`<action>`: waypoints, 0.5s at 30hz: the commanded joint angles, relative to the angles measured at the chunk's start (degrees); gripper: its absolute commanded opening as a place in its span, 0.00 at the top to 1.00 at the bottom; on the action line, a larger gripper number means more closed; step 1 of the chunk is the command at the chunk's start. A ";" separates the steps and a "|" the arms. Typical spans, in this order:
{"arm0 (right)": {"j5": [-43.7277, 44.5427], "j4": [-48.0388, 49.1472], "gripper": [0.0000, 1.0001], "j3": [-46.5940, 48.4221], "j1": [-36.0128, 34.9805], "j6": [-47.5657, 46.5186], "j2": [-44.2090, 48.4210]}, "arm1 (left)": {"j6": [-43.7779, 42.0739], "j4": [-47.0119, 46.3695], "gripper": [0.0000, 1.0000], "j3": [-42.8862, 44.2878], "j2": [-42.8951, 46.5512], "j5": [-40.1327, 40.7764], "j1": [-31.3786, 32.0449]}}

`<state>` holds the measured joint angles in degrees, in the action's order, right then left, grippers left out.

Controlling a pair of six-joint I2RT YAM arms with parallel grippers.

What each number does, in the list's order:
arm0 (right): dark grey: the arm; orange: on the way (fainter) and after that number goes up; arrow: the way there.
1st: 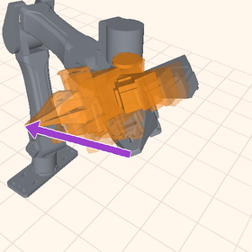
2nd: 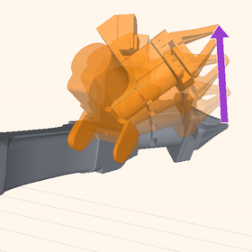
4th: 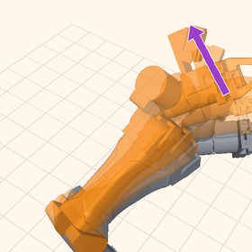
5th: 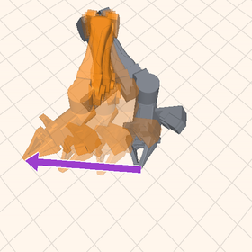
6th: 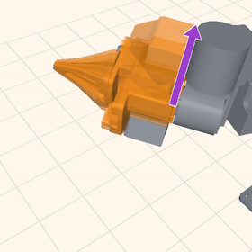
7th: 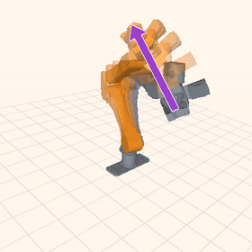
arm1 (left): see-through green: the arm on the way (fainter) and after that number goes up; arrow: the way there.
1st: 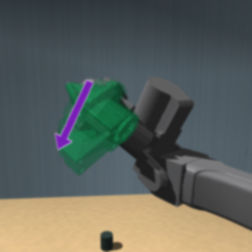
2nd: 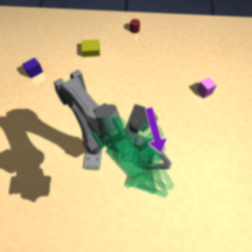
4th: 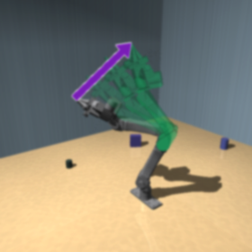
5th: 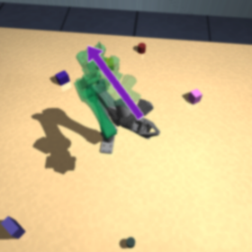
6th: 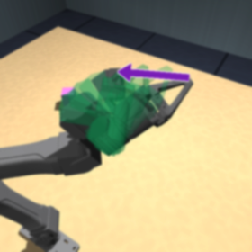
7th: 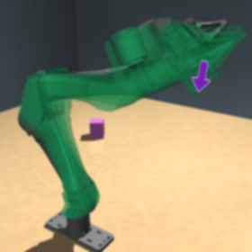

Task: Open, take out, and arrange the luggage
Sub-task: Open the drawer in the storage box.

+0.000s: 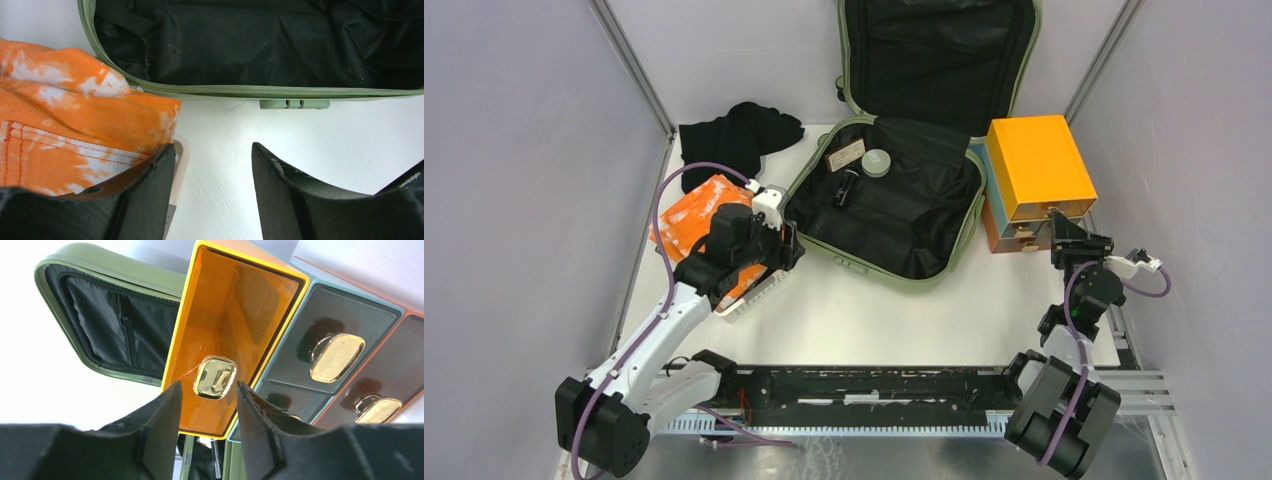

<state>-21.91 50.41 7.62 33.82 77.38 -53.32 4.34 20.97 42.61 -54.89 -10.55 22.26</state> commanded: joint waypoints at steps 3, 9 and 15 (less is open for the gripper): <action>0.34 8.58 0.45 -0.23 0.19 1.62 -1.77 | -1.79 -1.47 0.36 1.19 0.66 0.76 0.23; 0.46 12.76 0.46 -0.80 0.05 2.81 -4.16 | -1.88 -1.45 0.36 1.19 0.49 0.85 0.17; 0.54 16.40 0.50 -1.64 -0.30 3.58 -6.92 | -1.92 -1.32 0.36 1.30 0.40 1.13 0.09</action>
<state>-21.85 59.31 6.46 33.80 79.88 -59.02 4.32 20.97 42.61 -54.89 -10.50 22.26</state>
